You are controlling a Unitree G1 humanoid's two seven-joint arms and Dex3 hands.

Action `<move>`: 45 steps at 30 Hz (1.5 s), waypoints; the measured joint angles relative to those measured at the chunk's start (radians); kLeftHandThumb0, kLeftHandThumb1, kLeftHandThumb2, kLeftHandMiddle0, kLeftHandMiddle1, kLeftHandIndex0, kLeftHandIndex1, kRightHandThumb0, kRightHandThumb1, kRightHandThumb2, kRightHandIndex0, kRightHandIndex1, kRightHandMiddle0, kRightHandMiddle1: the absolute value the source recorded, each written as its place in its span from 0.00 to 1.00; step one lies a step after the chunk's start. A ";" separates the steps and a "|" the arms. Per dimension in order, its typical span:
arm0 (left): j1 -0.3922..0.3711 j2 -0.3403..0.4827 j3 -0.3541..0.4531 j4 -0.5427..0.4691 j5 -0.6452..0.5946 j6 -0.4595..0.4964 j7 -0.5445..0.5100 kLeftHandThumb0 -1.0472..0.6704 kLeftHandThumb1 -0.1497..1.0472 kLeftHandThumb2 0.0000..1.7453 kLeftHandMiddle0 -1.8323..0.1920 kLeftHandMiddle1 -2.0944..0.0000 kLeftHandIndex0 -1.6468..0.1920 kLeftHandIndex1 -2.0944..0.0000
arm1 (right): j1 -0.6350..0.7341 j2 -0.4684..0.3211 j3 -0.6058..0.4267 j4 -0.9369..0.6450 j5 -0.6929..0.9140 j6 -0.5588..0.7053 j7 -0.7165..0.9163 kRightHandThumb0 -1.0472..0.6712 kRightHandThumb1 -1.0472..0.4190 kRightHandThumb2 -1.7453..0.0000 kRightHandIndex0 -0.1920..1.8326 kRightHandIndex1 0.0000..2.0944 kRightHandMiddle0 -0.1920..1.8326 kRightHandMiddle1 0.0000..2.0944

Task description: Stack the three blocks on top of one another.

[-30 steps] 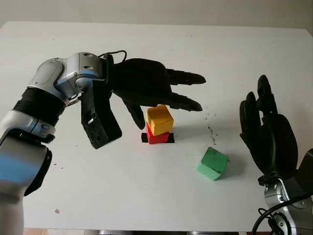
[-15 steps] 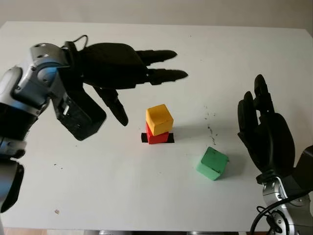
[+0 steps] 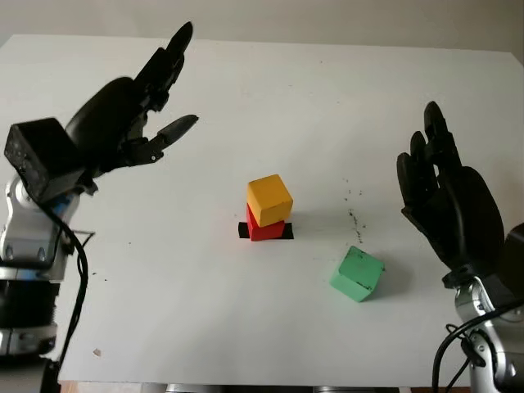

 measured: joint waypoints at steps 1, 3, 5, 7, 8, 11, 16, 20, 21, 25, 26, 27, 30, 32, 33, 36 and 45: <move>0.028 -0.019 0.007 -0.007 -0.010 0.013 0.015 0.18 1.00 0.37 1.00 1.00 1.00 1.00 | -0.016 -0.032 -0.001 0.016 -0.018 -0.012 0.017 0.21 0.00 0.76 0.02 0.02 0.04 0.03; 0.092 -0.061 0.015 -0.028 -0.016 0.027 0.055 0.20 1.00 0.39 1.00 1.00 1.00 1.00 | -0.053 -0.094 -0.009 0.055 -0.025 -0.041 0.071 0.21 0.00 0.88 0.02 0.02 0.04 0.03; 0.140 -0.097 0.015 -0.042 -0.017 0.045 0.087 0.19 1.00 0.39 1.00 1.00 1.00 1.00 | -0.088 -0.137 -0.020 0.089 -0.018 -0.051 0.116 0.21 0.03 0.94 0.03 0.03 0.06 0.04; 0.178 -0.119 0.014 -0.066 -0.012 0.070 0.119 0.18 1.00 0.39 1.00 1.00 1.00 1.00 | -0.114 -0.199 -0.018 0.101 -0.052 -0.053 0.158 0.20 0.07 0.97 0.06 0.04 0.10 0.05; 0.194 -0.124 0.014 -0.078 -0.007 0.081 0.132 0.18 1.00 0.39 1.00 1.00 1.00 1.00 | -0.127 -0.237 -0.015 0.103 -0.072 -0.056 0.179 0.20 0.07 0.97 0.06 0.04 0.11 0.05; 0.229 -0.152 0.015 -0.113 -0.005 0.114 0.176 0.18 1.00 0.37 1.00 1.00 1.00 1.00 | -0.165 -0.349 -0.012 0.127 -0.107 -0.151 0.271 0.24 0.15 0.98 0.10 0.04 0.17 0.05; 0.281 -0.190 0.019 -0.208 -0.020 0.190 0.229 0.16 1.00 0.36 1.00 1.00 1.00 1.00 | -0.213 -0.495 -0.001 0.197 -0.210 -0.467 0.352 0.24 0.18 0.97 0.15 0.05 0.27 0.06; 0.292 -0.196 0.030 -0.263 -0.027 0.209 0.240 0.18 1.00 0.36 1.00 1.00 1.00 1.00 | -0.232 -0.587 0.001 0.223 -0.211 -0.598 0.438 0.22 0.17 0.96 0.16 0.03 0.30 0.05; 0.292 -0.197 0.033 -0.270 -0.028 0.207 0.241 0.18 1.00 0.36 1.00 1.00 1.00 1.00 | -0.232 -0.609 0.001 0.223 -0.200 -0.617 0.467 0.21 0.15 0.96 0.15 0.03 0.30 0.05; 0.292 -0.204 0.048 -0.277 -0.028 0.194 0.258 0.19 1.00 0.36 1.00 1.00 1.00 1.00 | -0.210 -0.680 -0.010 0.206 -0.160 -0.692 0.564 0.24 0.14 0.97 0.13 0.02 0.30 0.03; 0.292 -0.204 0.052 -0.278 -0.028 0.193 0.262 0.19 1.00 0.36 1.00 1.00 1.00 1.00 | -0.201 -0.694 -0.011 0.201 -0.150 -0.707 0.586 0.25 0.15 0.97 0.12 0.02 0.29 0.03; 0.292 -0.204 0.055 -0.279 -0.028 0.191 0.263 0.20 1.00 0.36 1.00 1.00 1.00 1.00 | -0.193 -0.706 -0.011 0.198 -0.137 -0.717 0.608 0.26 0.16 0.98 0.12 0.02 0.29 0.03; 0.291 -0.206 0.069 -0.278 -0.030 0.171 0.266 0.21 1.00 0.35 1.00 1.00 1.00 1.00 | -0.185 -0.739 -0.010 0.191 -0.106 -0.757 0.667 0.25 0.16 0.97 0.13 0.02 0.30 0.03; 0.286 -0.206 0.076 -0.278 -0.026 0.161 0.283 0.21 1.00 0.35 1.00 1.00 1.00 1.00 | -0.186 -0.755 -0.008 0.194 -0.085 -0.796 0.695 0.24 0.16 0.97 0.13 0.03 0.30 0.03; 0.282 -0.206 0.078 -0.278 -0.024 0.161 0.294 0.21 1.00 0.35 1.00 1.00 1.00 1.00 | -0.187 -0.759 -0.004 0.196 -0.081 -0.814 0.706 0.24 0.17 0.97 0.14 0.03 0.30 0.03; 0.270 -0.206 0.087 -0.278 -0.020 0.166 0.313 0.21 1.00 0.35 1.00 1.00 1.00 1.00 | -0.192 -0.761 0.010 0.198 -0.073 -0.830 0.729 0.23 0.17 0.97 0.14 0.03 0.31 0.03; 0.268 -0.209 0.086 -0.278 -0.001 0.154 0.326 0.21 1.00 0.34 1.00 1.00 1.00 1.00 | -0.195 -0.727 0.067 0.184 -0.111 -0.881 0.701 0.23 0.18 0.97 0.14 0.03 0.31 0.03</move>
